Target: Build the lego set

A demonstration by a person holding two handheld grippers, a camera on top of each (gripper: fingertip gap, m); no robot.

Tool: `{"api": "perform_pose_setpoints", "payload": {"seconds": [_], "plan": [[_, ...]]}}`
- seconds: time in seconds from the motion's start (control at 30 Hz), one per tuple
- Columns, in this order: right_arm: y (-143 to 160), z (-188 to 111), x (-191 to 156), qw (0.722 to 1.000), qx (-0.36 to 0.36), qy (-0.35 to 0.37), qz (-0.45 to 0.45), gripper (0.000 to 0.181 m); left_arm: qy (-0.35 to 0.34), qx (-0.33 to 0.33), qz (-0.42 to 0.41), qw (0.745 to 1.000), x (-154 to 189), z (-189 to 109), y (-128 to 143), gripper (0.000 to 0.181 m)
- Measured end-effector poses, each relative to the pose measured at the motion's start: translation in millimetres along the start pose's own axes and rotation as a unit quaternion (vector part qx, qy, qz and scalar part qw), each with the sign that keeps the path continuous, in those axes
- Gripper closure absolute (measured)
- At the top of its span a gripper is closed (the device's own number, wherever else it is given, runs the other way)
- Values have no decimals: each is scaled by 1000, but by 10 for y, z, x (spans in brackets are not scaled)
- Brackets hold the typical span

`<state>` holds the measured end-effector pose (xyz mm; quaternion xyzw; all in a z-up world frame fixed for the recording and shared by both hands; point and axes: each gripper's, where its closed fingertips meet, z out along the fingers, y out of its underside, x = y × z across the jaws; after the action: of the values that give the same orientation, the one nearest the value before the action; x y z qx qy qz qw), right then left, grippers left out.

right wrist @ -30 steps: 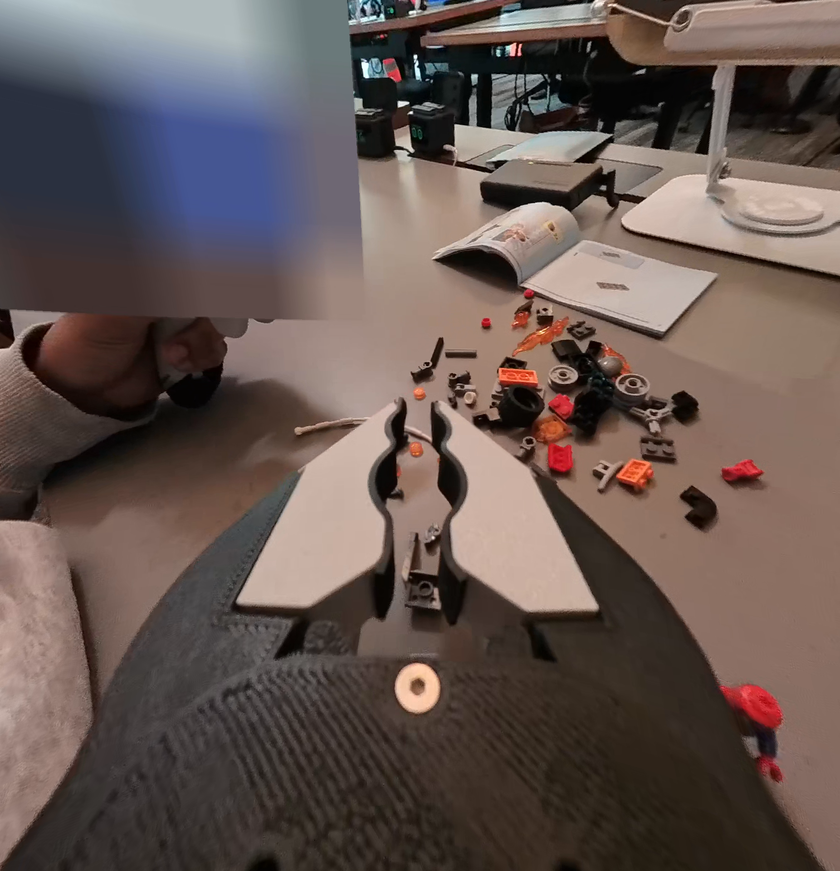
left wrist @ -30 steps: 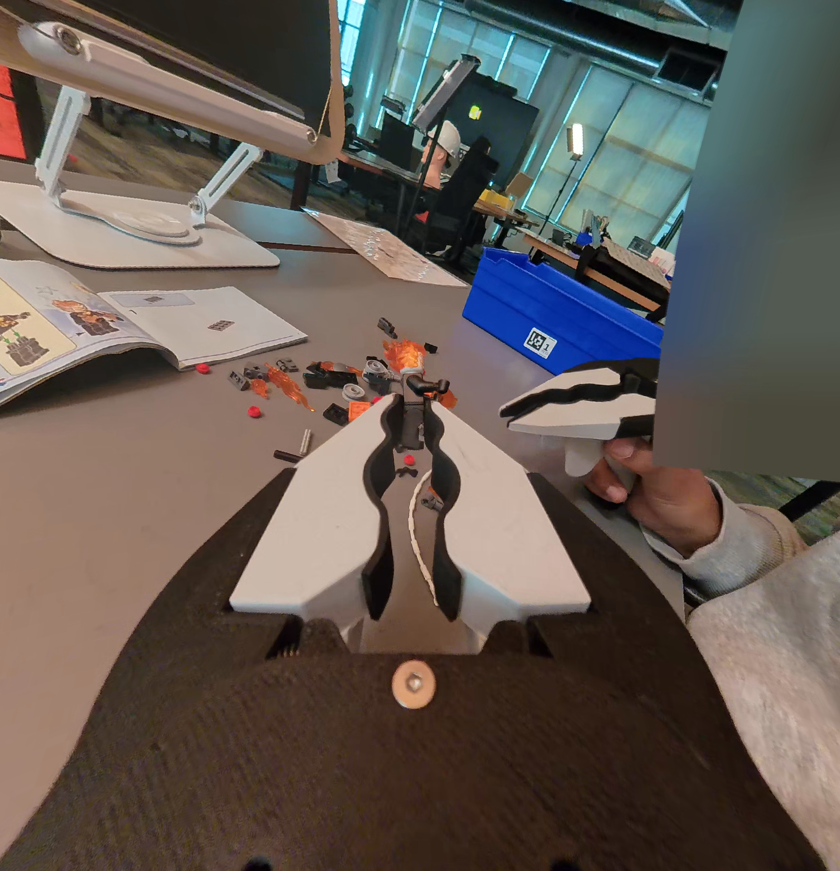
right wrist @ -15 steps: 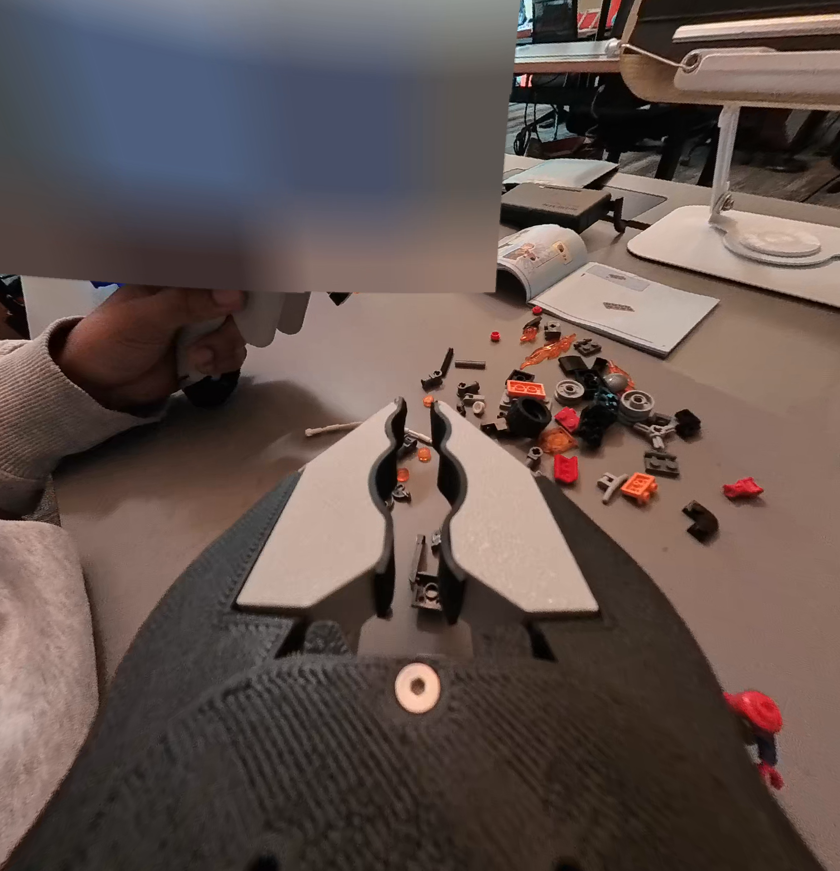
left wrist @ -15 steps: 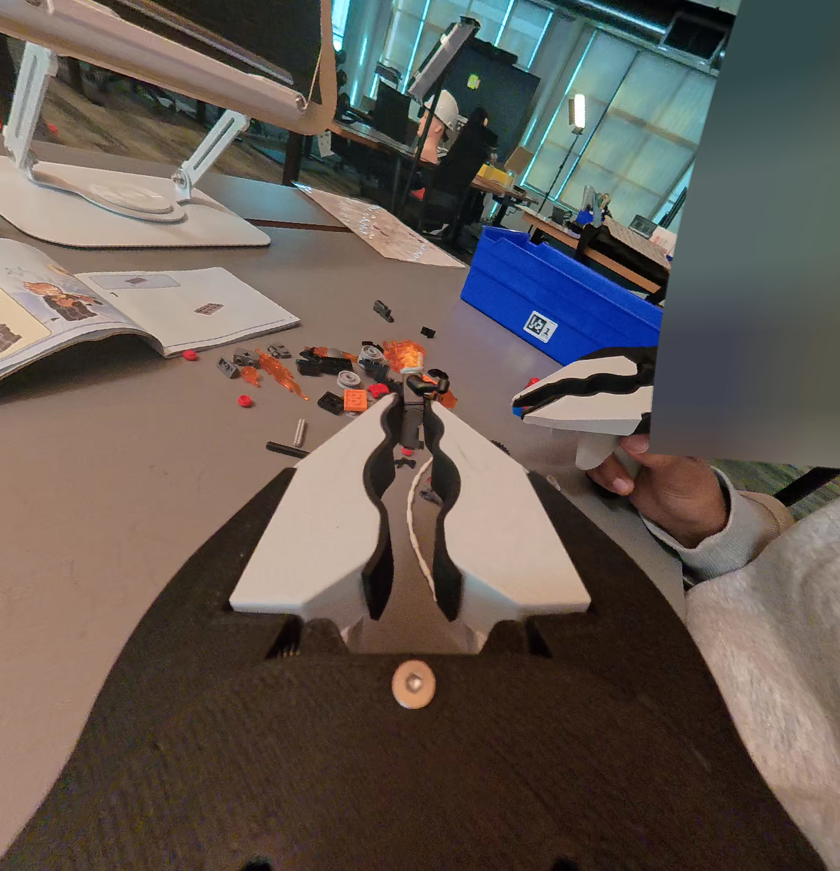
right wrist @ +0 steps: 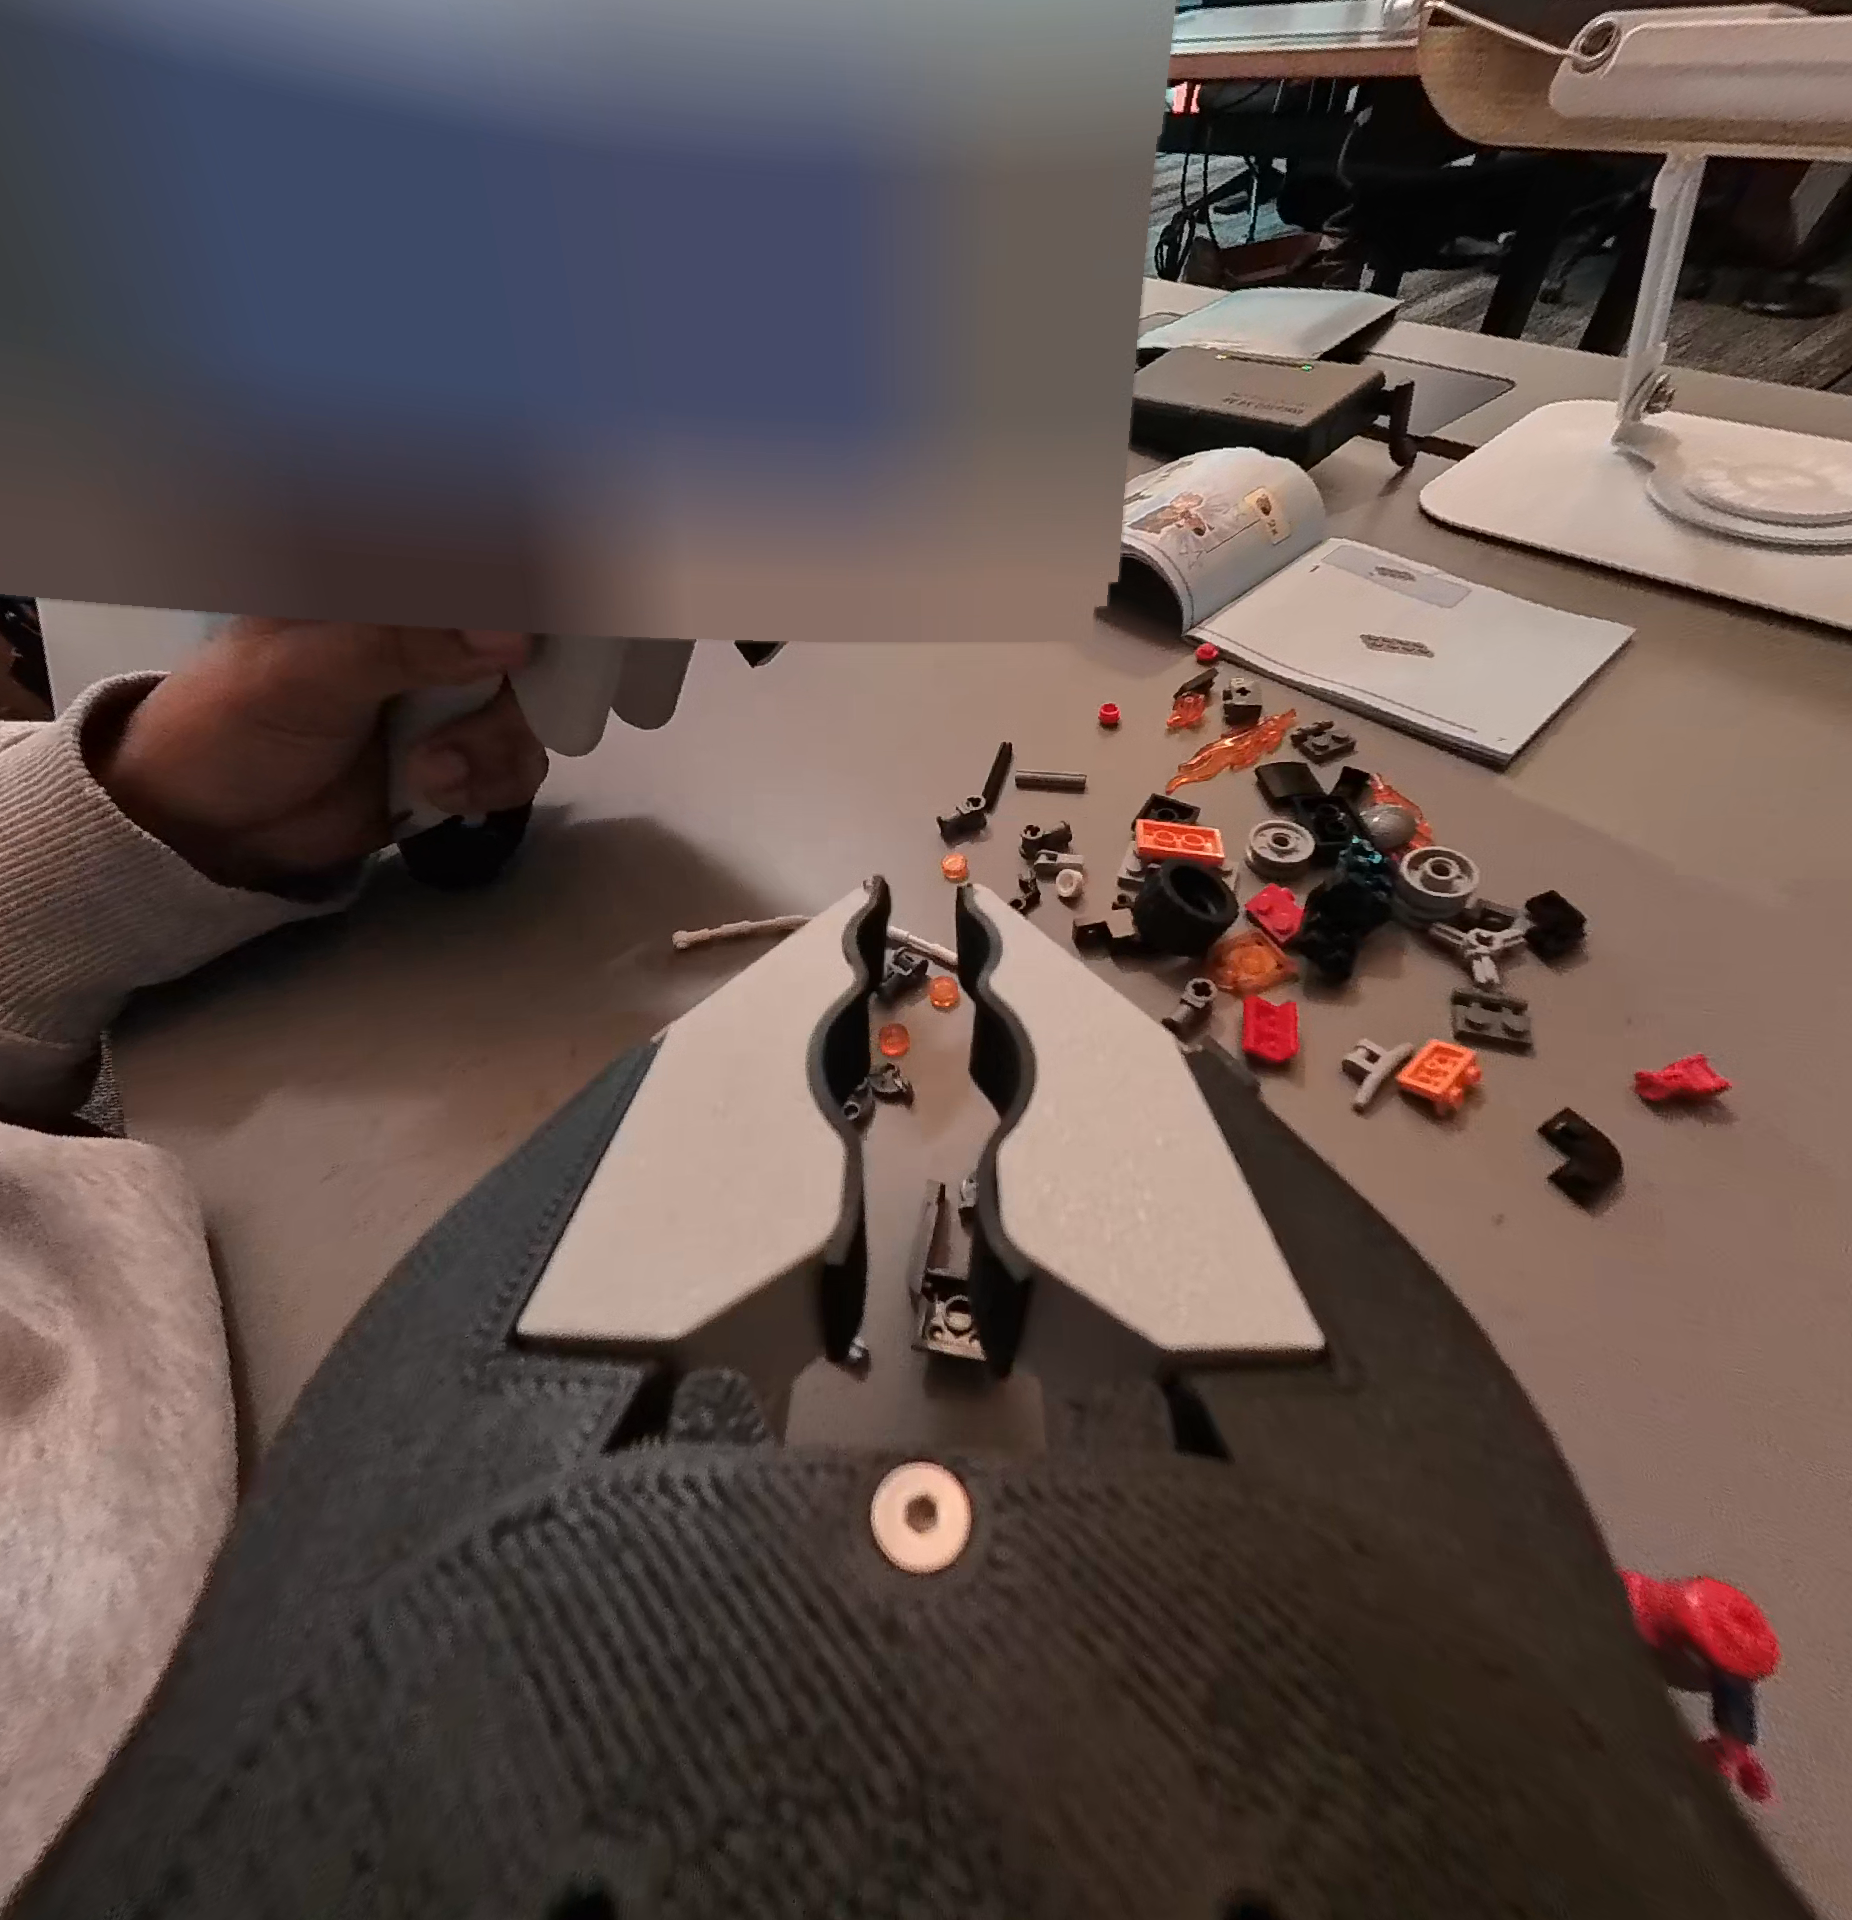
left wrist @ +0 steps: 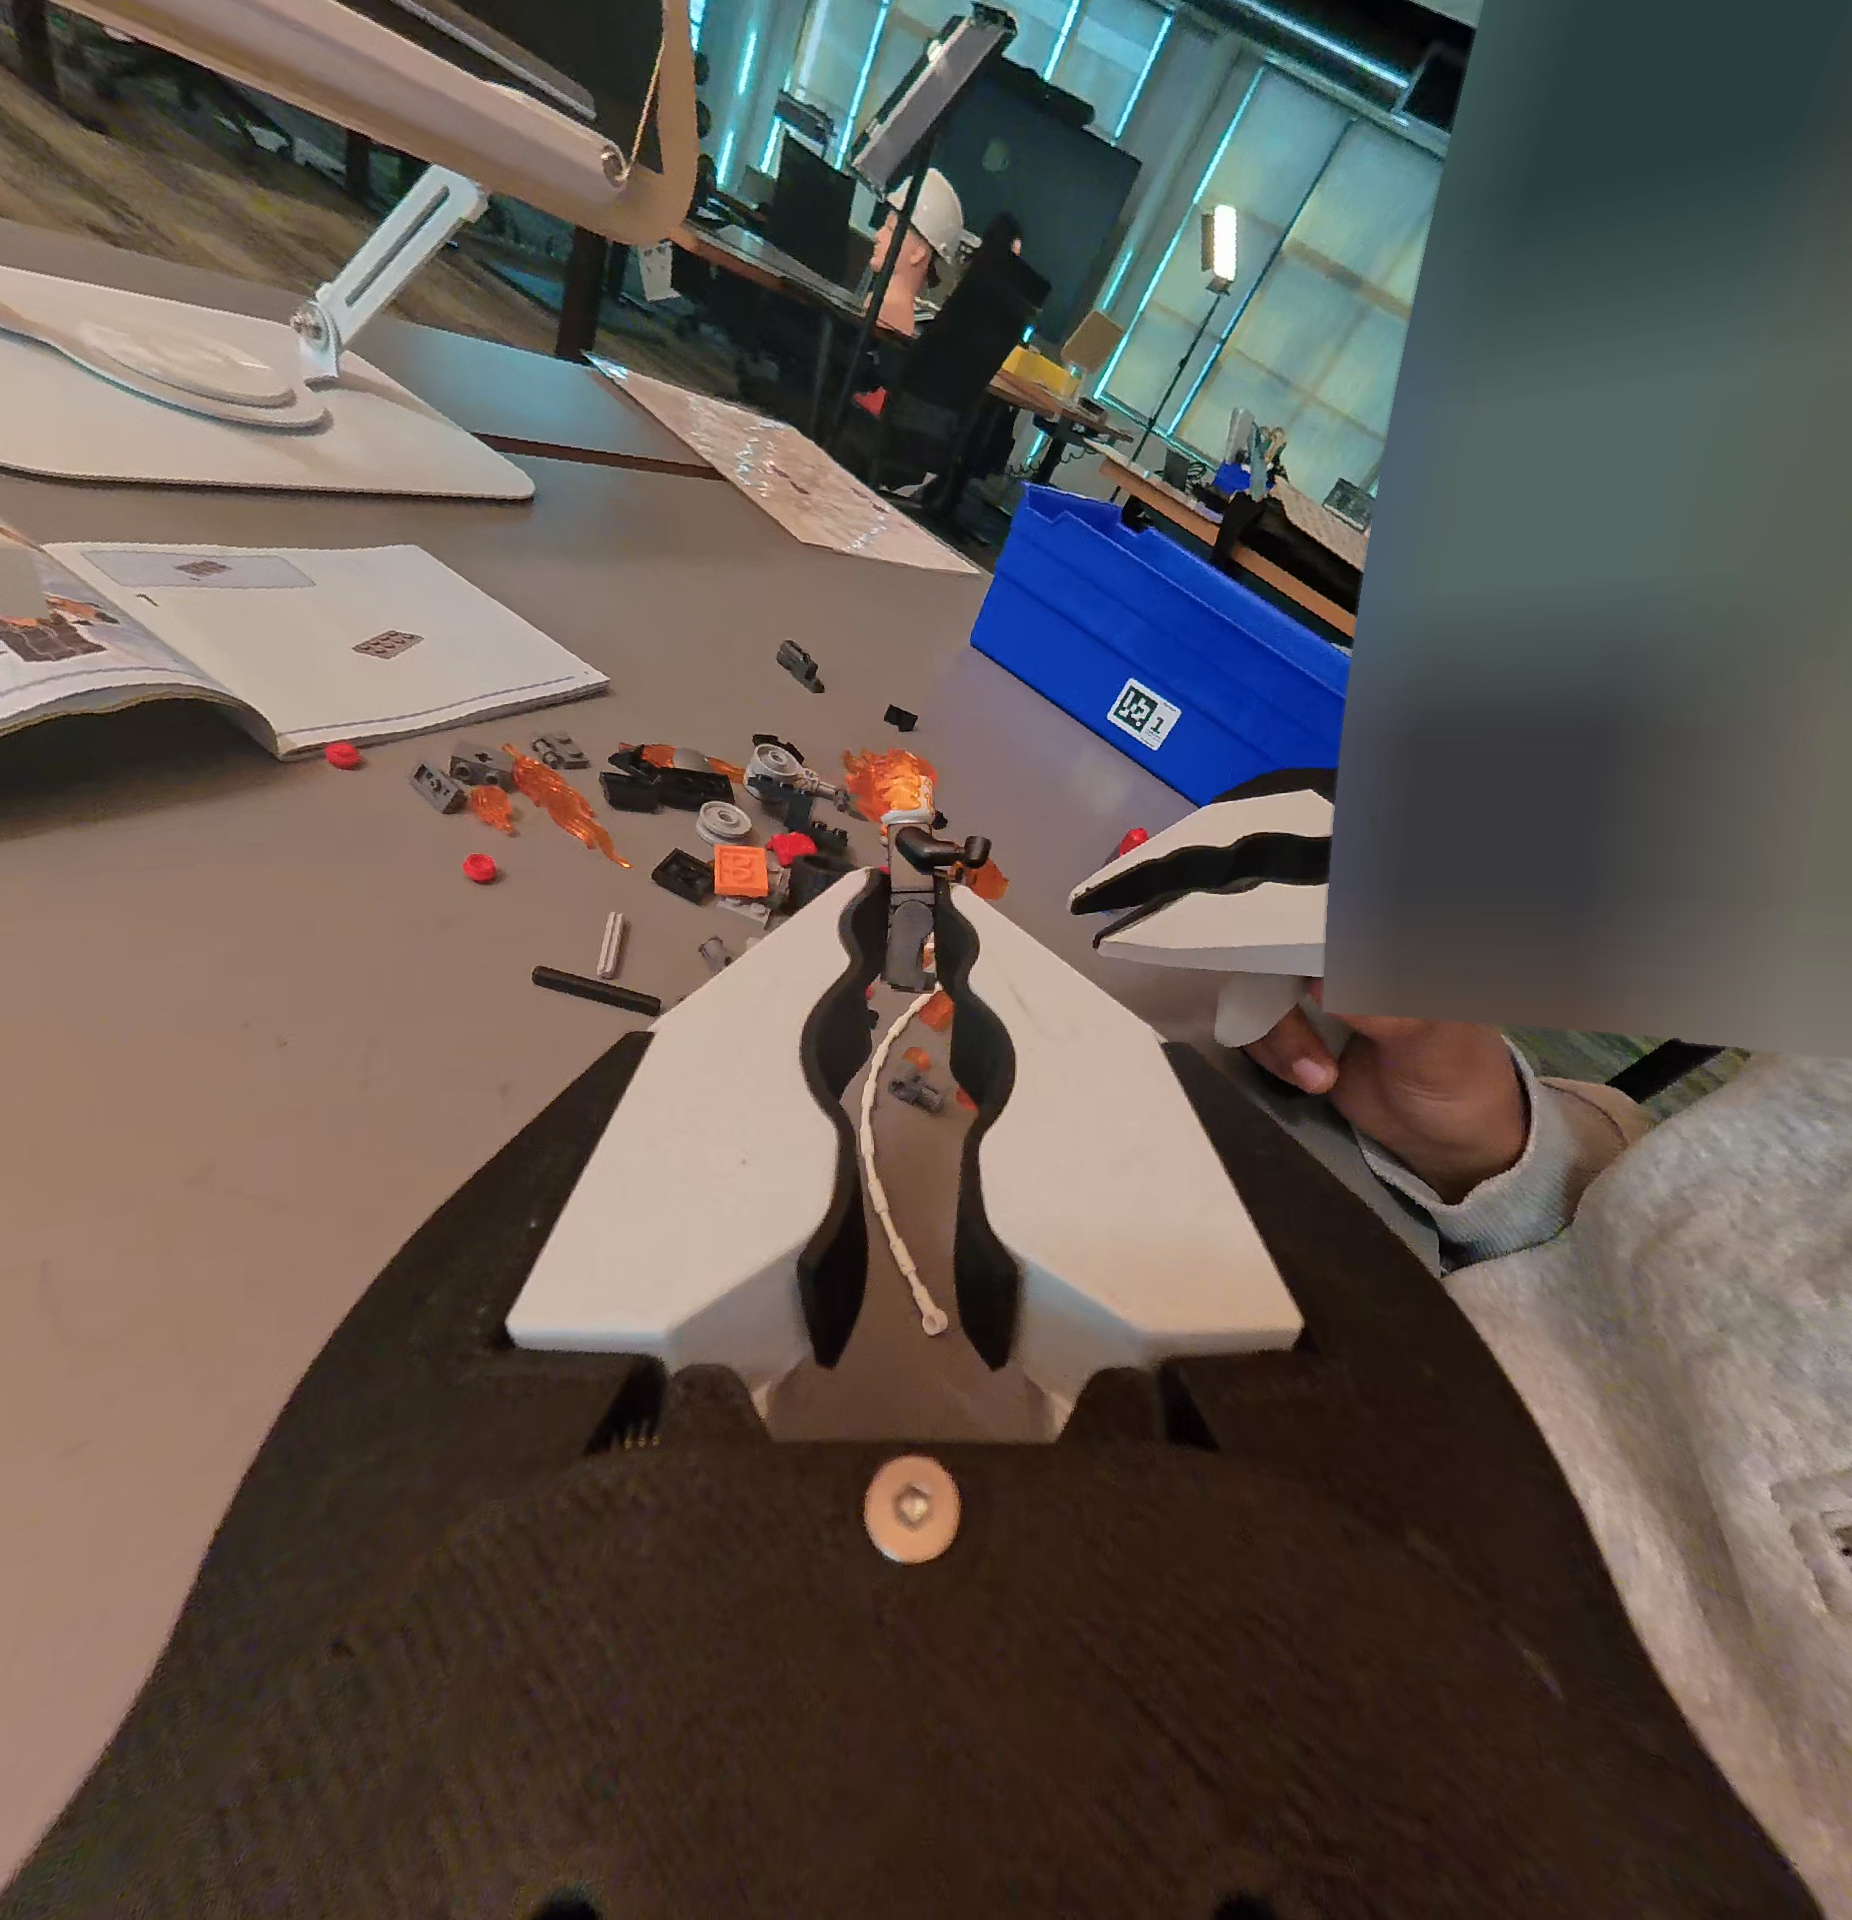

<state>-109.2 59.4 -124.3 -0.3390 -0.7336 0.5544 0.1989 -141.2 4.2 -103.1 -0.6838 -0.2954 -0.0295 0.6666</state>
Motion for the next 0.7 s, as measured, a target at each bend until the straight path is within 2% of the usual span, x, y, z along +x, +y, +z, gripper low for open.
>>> {"api": "perform_pose_setpoints", "payload": {"seconds": [0.7], "plan": [[-8, -17, -22, 1000, 2, -3, 1, 167, 5, -4, -12, 1000, -15, 30, 4, 176]]}}
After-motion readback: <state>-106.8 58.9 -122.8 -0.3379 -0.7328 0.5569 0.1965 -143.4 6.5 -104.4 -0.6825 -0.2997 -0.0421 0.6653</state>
